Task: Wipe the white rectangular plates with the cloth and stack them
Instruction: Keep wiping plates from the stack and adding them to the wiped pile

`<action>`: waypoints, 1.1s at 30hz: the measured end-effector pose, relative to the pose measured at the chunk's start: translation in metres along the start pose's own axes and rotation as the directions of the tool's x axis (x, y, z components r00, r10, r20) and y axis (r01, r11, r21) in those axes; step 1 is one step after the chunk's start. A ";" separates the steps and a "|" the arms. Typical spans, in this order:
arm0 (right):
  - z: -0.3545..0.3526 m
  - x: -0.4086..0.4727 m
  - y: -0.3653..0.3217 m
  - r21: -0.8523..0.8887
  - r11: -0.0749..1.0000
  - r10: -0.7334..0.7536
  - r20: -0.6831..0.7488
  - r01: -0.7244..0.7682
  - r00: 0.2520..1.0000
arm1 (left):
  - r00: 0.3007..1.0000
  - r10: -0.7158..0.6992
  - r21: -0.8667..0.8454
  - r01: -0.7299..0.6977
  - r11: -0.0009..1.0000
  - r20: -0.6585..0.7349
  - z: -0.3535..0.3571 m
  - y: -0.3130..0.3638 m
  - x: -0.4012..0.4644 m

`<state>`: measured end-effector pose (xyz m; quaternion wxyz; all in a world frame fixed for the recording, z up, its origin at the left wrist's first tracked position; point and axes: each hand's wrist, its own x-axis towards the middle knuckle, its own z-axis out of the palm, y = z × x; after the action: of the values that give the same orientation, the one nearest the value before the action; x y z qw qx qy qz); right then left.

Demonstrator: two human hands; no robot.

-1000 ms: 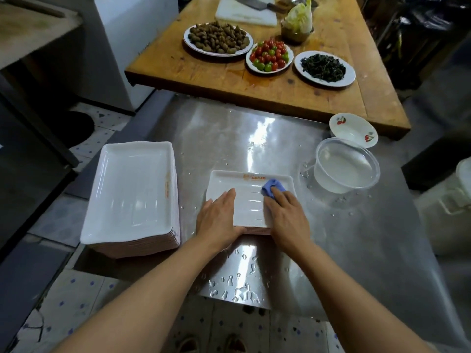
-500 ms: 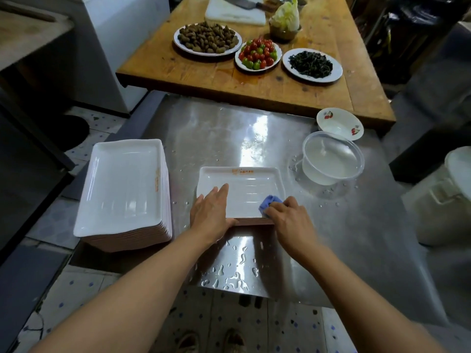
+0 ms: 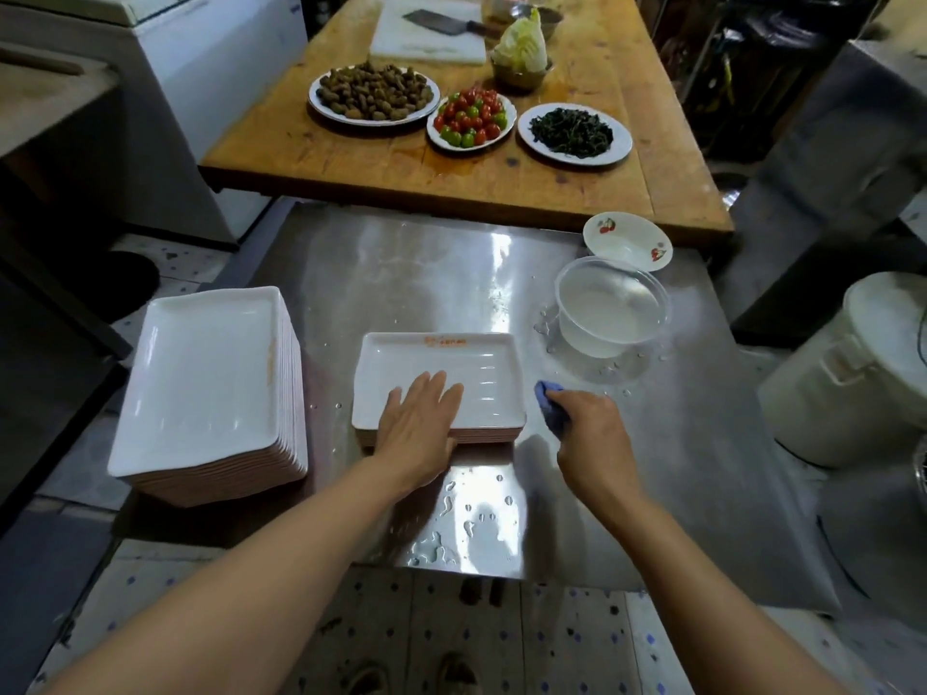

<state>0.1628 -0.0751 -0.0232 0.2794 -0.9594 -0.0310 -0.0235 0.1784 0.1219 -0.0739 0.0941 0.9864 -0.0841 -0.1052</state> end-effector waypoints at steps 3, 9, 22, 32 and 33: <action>-0.002 -0.003 0.001 0.235 0.964 0.133 -0.035 -0.121 0.990 | 0.999 -0.005 0.021 0.006 1.000 -0.045 0.004 0.002 0.001; -0.004 -0.004 0.010 0.467 0.809 0.395 0.017 -0.356 0.919 | 0.976 0.076 0.088 -0.060 0.994 -0.202 -0.001 0.003 -0.006; -0.042 0.008 -0.047 0.722 0.658 0.391 -0.087 -0.212 0.916 | 0.913 -0.157 -0.473 -0.044 0.880 -0.377 -0.111 0.007 -0.020; -0.069 0.024 -0.149 0.445 0.844 -0.136 -0.359 0.298 0.923 | 0.961 -0.242 -0.984 -0.102 0.143 -0.135 -0.151 -0.015 -0.077; -0.068 0.024 -0.157 0.387 0.857 -0.205 -0.348 0.340 0.915 | 0.960 -0.235 -0.985 -0.129 0.115 -0.154 -0.152 -0.017 -0.082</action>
<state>0.1740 0.0215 0.1193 0.4838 -0.8424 -0.1306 -0.1980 0.1360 0.1787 0.0846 0.7319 0.6791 0.0567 -0.0010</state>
